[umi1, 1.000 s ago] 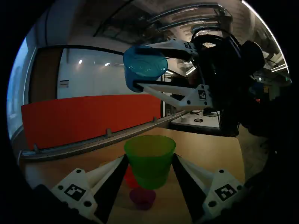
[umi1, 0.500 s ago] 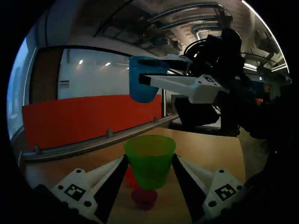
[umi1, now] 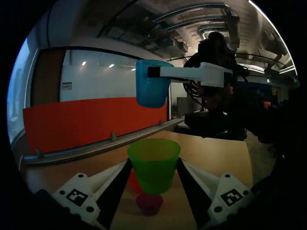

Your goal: Pour water

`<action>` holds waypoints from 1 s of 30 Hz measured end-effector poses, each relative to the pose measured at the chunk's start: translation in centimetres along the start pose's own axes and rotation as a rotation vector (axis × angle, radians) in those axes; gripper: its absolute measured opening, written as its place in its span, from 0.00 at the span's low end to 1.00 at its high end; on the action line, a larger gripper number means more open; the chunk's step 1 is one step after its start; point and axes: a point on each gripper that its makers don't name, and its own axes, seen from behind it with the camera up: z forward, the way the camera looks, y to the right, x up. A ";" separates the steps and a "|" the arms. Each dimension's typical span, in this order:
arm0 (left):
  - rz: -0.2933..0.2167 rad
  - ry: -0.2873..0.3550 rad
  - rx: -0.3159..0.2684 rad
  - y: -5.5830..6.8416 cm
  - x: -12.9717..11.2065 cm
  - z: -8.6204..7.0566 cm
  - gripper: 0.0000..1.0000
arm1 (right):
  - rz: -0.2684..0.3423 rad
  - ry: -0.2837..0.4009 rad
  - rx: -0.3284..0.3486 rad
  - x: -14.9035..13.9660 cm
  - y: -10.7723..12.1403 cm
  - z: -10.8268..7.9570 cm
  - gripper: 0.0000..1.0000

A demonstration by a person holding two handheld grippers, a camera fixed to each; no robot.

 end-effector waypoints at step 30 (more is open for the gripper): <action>0.010 -0.055 0.111 -5.0 -2.0 -1.8 0.83 | 0.045 -0.088 -0.071 -4.7 3.1 -4.5 0.90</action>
